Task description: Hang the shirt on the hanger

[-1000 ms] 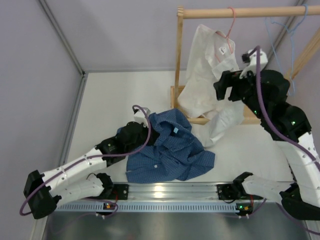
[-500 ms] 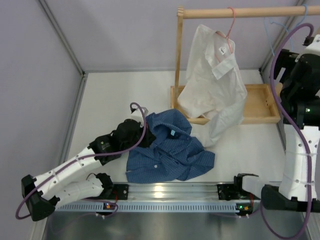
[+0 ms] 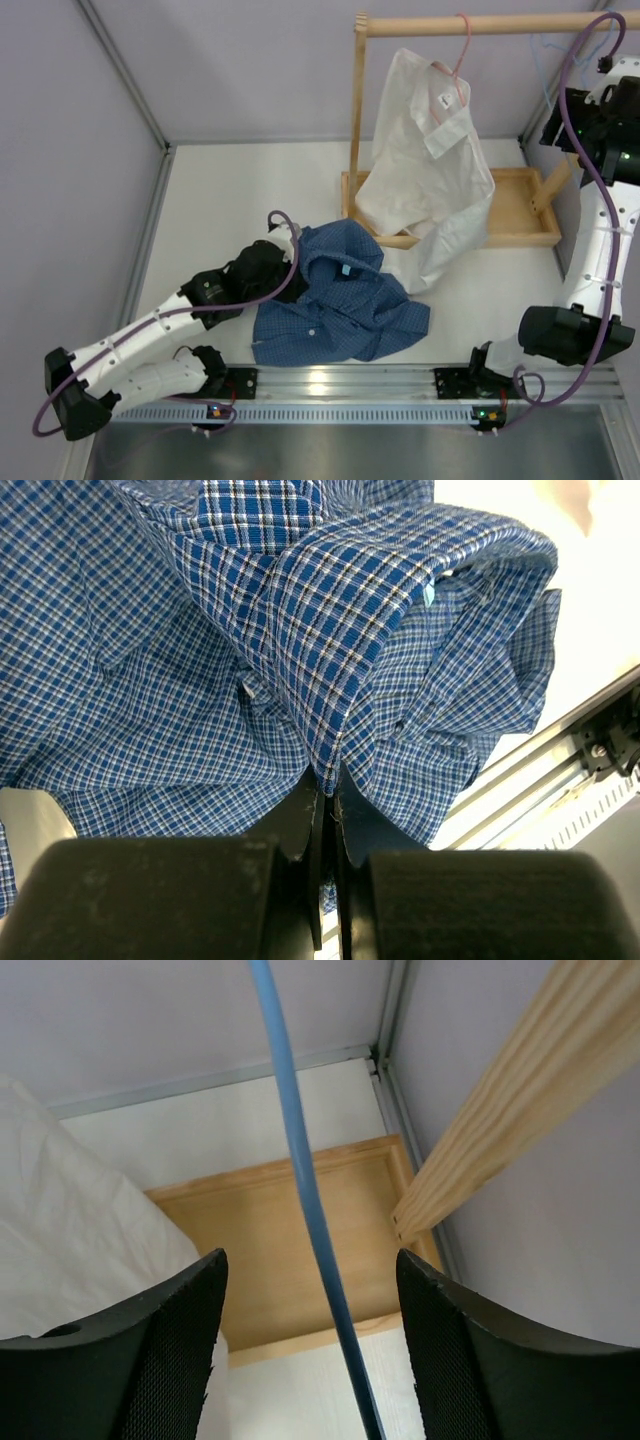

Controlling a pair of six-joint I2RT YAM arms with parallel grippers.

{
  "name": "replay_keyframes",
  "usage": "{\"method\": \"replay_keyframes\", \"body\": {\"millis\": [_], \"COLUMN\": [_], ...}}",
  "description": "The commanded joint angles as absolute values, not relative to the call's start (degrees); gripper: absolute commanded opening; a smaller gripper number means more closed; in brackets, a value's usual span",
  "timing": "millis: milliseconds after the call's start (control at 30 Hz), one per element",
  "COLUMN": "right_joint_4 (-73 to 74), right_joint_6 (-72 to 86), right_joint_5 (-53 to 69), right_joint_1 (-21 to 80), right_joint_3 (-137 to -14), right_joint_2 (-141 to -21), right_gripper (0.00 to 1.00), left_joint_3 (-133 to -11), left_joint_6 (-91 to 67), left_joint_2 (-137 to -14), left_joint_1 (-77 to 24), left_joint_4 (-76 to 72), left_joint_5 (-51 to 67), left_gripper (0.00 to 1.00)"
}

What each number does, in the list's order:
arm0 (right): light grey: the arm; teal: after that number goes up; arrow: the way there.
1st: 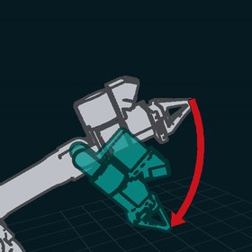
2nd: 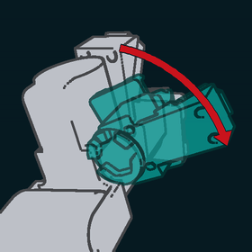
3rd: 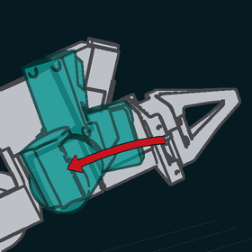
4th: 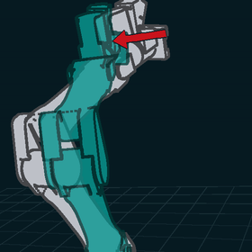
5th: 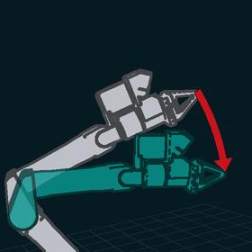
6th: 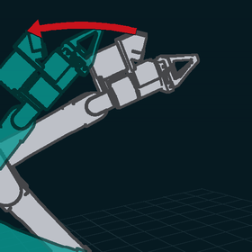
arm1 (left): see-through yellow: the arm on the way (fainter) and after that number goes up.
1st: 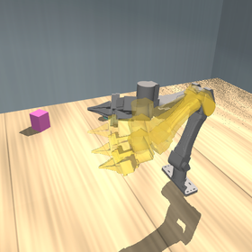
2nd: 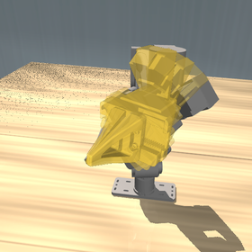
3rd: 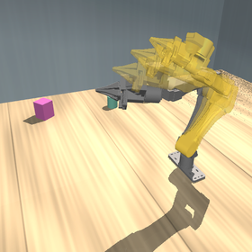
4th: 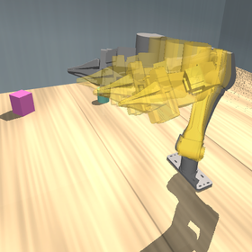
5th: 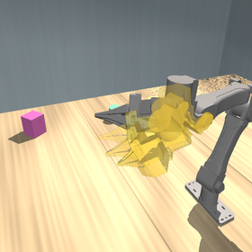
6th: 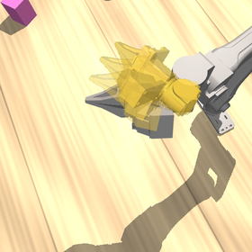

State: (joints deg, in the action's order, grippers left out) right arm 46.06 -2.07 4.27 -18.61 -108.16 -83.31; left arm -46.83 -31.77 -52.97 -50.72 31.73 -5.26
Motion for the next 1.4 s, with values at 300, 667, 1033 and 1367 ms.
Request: {"method": "replay_keyframes", "body": {"millis": [300, 667, 1033, 1367], "right_joint_4": [47.99, 47.99, 47.72, 47.55], "right_joint_6": [-2.02, -2.72, -2.90, -4.04], "right_joint_5": [8.44, 4.75, 0.63, -2.55], "right_joint_1": [-17.93, -15.03, -15.03, -15.03], "right_joint_3": [-110.39, -110.92, -110.31, -106.70], "right_joint_2": [-84.11, -82.10, -79.01, -79.54], "right_gripper": [0.15, 0.03, 0.00, 0.35], "left_joint_3": [-44.83, -44.38, -44.03, -44.21], "left_joint_6": [-29.62, -29.80, -29.97, -29.88], "left_joint_2": [-51.15, -51.33, -50.54, -50.80], "left_joint_1": [-50.80, -50.80, -50.80, -50.80], "left_joint_4": [32.78, 32.87, 32.87, 32.87], "left_joint_5": [-2.99, -3.43, -3.78, -3.34], "left_gripper": [0.00, 0.00, 0.00, 0.00]}}
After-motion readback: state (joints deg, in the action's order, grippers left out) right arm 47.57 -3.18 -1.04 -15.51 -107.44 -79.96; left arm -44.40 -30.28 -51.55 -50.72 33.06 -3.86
